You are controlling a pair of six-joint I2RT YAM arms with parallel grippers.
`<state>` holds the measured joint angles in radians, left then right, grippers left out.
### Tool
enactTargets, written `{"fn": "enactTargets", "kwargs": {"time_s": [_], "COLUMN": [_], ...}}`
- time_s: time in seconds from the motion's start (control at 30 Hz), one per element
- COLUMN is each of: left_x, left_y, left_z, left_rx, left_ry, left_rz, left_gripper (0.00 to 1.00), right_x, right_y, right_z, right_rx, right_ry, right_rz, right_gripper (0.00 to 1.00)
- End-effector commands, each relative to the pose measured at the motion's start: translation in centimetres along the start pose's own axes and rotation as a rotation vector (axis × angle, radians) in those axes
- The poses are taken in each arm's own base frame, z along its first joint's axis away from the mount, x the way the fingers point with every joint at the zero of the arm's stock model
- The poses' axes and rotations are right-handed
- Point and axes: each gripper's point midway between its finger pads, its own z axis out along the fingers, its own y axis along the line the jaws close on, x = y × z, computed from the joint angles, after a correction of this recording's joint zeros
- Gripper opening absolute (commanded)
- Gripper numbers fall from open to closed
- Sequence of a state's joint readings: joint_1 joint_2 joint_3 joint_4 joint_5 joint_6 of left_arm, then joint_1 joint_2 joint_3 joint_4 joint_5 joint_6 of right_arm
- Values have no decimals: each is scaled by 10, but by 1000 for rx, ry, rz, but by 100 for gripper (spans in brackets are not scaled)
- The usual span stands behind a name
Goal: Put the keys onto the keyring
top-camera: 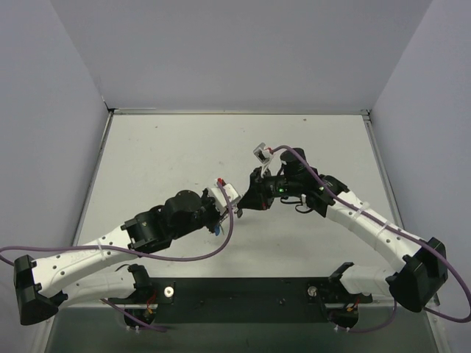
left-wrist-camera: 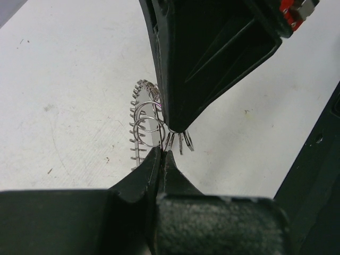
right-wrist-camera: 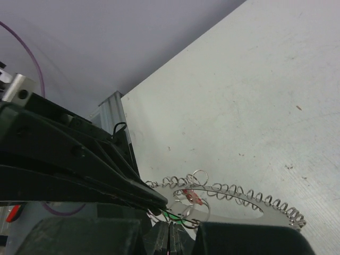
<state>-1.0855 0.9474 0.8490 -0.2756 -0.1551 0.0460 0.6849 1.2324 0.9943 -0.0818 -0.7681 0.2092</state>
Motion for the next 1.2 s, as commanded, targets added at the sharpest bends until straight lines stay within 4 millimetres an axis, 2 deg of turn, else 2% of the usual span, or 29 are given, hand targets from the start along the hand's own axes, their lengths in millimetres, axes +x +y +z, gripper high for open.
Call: {"fn": "enactTargets", "kwargs": {"time_s": [0.0,0.37,0.8,1.17], "left_x": [-31,-32,-32,-29], "left_y": [-1,0,-2,-3], "left_z": [-2,0,3,4], "left_rx": [4,-6,4,10], "left_ry": [-115,-110,-103,-95], "left_rz": [-28,-28,-19,-15], "left_gripper": [0,0,0,0], "right_x": [-22,-20,-26,-26], "right_y": [32,42,24,26], "right_z": [-12,-12,-1,1], "right_rx": [-130,-195,-107,-104], "right_ry": [-75,-53,-56,-57], "right_rz": [-82,-69,-30,-29], "right_gripper": [0,0,0,0]}}
